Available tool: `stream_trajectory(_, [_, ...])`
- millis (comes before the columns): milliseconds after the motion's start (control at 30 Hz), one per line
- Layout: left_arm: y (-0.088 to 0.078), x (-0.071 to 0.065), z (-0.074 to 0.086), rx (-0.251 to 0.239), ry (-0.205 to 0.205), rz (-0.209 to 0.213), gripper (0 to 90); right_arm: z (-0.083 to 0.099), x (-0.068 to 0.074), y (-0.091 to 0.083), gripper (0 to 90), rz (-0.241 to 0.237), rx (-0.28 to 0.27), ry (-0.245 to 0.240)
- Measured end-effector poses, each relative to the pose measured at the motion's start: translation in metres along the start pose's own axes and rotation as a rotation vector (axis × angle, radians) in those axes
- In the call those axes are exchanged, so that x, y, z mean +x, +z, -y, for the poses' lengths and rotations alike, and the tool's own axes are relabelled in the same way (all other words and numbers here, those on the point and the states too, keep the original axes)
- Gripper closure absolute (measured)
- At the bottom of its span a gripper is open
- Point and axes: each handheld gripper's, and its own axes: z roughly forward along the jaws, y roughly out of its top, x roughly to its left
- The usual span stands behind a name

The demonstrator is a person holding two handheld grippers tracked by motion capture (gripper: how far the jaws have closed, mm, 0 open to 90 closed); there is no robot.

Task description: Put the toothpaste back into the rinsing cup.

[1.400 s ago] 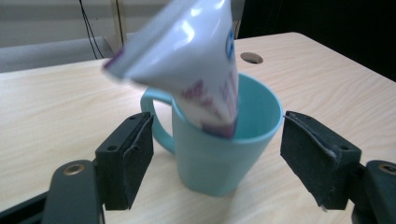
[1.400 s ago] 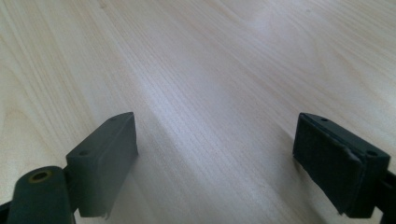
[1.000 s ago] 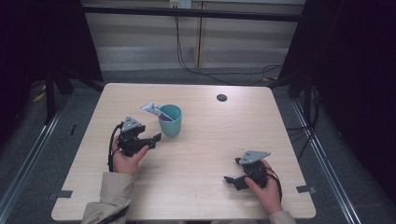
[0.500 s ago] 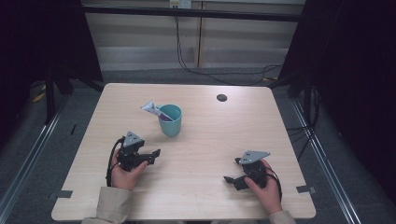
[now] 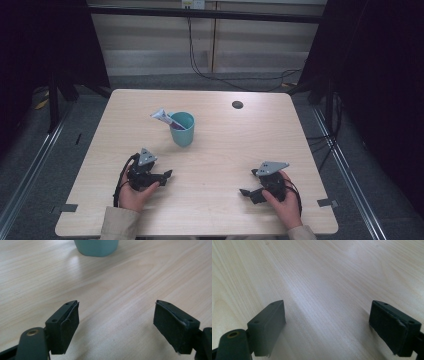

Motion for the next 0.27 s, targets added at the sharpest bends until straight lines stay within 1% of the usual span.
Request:
stream_trajectory(33, [0.0007,-0.0010,0.0008,0.003,-0.004,0.003,20.4,0.0000,0.0000,0.0000,12.9,0.000,0.000,0.000])
stream_trajectory(167, [0.0028,-0.0023,0.0036,0.029,0.013,0.006,20.2,0.0000,0.0000,0.0000,12.9,0.000,0.000,0.000])
stream_trajectory(267, [0.0026,-0.0016,0.0041,0.028,0.014,0.015,19.8,0.0000,0.0000,0.0000,13.0,0.000,0.000,0.000])
